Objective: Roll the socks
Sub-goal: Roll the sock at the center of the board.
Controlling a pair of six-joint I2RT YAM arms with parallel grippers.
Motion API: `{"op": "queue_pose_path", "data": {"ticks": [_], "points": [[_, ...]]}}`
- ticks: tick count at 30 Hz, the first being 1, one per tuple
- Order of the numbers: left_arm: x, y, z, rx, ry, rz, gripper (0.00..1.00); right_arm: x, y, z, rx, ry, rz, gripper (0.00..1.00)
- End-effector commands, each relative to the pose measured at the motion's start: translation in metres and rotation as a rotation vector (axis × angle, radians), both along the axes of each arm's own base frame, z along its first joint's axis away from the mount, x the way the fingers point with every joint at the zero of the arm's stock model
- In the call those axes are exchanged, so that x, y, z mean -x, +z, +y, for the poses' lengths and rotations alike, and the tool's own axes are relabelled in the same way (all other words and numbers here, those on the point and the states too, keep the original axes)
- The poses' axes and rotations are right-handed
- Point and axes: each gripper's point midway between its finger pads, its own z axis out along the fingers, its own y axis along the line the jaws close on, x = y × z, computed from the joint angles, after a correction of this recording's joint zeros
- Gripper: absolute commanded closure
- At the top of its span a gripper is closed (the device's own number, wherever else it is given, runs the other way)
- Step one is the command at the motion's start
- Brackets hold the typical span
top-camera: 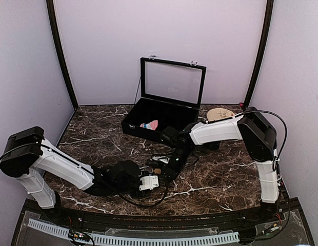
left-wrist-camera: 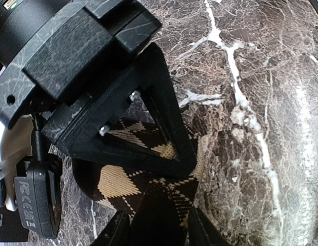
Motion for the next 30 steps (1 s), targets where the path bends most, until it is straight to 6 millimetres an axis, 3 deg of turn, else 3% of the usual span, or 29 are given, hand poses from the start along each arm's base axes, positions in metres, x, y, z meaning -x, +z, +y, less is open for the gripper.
{"op": "queue_pose_path", "data": {"ticks": [1,12,20,26,30], "points": [[0.009,-0.007,0.0,-0.025,-0.047,0.024,0.59,0.002,-0.001,-0.011,0.031,-0.02,0.014,0.92],[0.012,-0.025,-0.002,-0.082,-0.075,0.052,0.6,0.004,0.0,-0.014,0.021,-0.022,0.039,0.93],[0.0,-0.03,-0.003,-0.095,-0.046,0.03,0.61,0.008,-0.003,-0.017,0.026,-0.018,0.051,0.93],[-0.006,-0.036,0.0,-0.127,-0.045,0.087,0.84,0.009,-0.004,-0.018,0.028,-0.021,0.056,0.94],[-0.006,-0.041,0.002,-0.145,-0.038,0.127,0.86,0.008,-0.003,-0.019,0.025,-0.026,0.06,0.94]]}}
